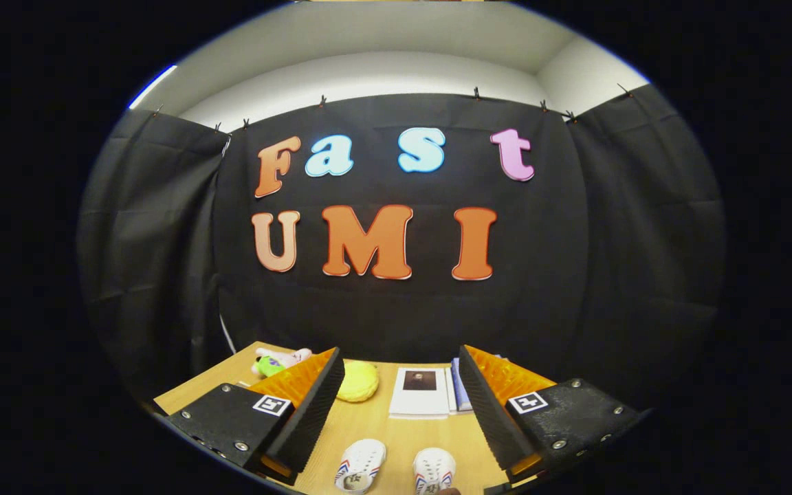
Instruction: Open the storage box then place both shoes into the box .Put the left shoe in first, then the right shoe, with the right side of both shoes facing outward in a uniform manner.
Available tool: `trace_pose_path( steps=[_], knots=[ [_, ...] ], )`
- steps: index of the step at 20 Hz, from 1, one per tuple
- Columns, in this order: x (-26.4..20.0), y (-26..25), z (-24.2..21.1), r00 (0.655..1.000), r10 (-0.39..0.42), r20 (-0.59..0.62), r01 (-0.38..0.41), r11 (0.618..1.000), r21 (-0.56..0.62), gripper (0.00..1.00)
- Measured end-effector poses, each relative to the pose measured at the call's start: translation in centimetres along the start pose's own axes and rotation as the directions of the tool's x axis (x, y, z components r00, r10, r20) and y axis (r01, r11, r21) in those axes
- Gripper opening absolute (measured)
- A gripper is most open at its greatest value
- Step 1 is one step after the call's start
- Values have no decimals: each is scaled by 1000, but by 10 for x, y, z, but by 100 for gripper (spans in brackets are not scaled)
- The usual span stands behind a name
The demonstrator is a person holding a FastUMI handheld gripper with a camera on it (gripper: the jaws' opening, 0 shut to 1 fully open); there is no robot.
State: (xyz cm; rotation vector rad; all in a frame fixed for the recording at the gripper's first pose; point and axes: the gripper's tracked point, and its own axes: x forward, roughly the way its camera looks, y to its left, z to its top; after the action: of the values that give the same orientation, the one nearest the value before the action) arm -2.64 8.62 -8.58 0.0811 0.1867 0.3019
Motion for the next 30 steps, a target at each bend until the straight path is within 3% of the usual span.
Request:
trace_pose_path(
  steps=[9, 14, 16, 19, 24, 26, 30],
  knots=[
    [21, 46, -113, 962, 192, -194, -150, 965, 214, 99],
    [31, 77, -175, 901, 353, -251, -225, 876, 427, 98],
    [32, 96, -200, 852, 452, -264, -262, 805, 532, 98],
    [30, 125, -236, 747, 606, -276, -291, 670, 683, 98],
    [28, 168, -265, 576, 798, -178, -254, 381, 889, 98],
    [30, 182, -275, 524, 838, -151, -236, 314, 920, 98],
    [32, 203, -279, 436, 894, -104, -241, 227, 944, 98]
  ],
)
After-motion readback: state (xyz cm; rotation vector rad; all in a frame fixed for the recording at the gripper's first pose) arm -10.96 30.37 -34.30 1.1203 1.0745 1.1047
